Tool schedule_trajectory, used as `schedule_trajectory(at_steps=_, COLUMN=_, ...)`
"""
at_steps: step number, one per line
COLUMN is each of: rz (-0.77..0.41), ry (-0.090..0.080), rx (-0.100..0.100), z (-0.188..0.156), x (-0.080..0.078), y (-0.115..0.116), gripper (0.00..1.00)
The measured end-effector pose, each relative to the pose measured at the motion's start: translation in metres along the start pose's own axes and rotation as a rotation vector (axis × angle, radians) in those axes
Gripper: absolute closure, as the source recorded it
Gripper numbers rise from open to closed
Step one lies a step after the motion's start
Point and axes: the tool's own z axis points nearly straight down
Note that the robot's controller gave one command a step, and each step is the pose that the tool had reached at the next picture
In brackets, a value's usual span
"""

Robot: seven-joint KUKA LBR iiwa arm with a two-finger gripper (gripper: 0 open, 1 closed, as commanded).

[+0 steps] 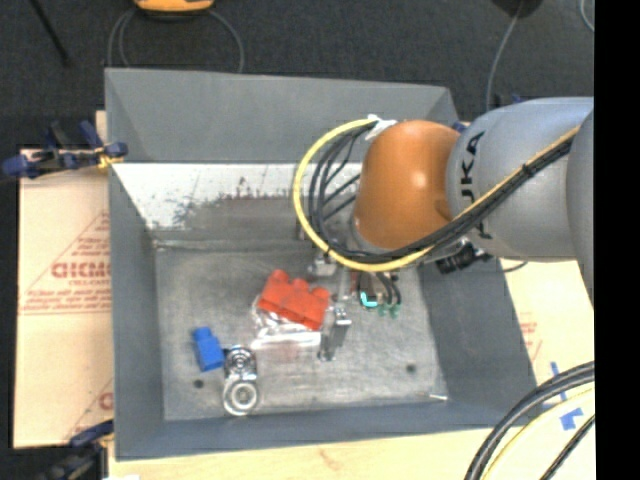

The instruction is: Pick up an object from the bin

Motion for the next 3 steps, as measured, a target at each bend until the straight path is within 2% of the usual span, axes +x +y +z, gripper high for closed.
schedule_trajectory(at_steps=1, rz=0.135, ry=-0.008, rx=-0.002, z=0.0692, x=-0.0472, y=0.0331, gripper=0.0)
schedule_trajectory(at_steps=2, rz=0.248, ry=-0.012, rx=-0.001, z=0.075, x=-0.0539, y=0.0358, gripper=0.0)
schedule_trajectory(at_steps=3, rz=0.248, ry=-0.018, rx=-0.002, z=0.0739, x=-0.0555, y=0.036, gripper=1.0)
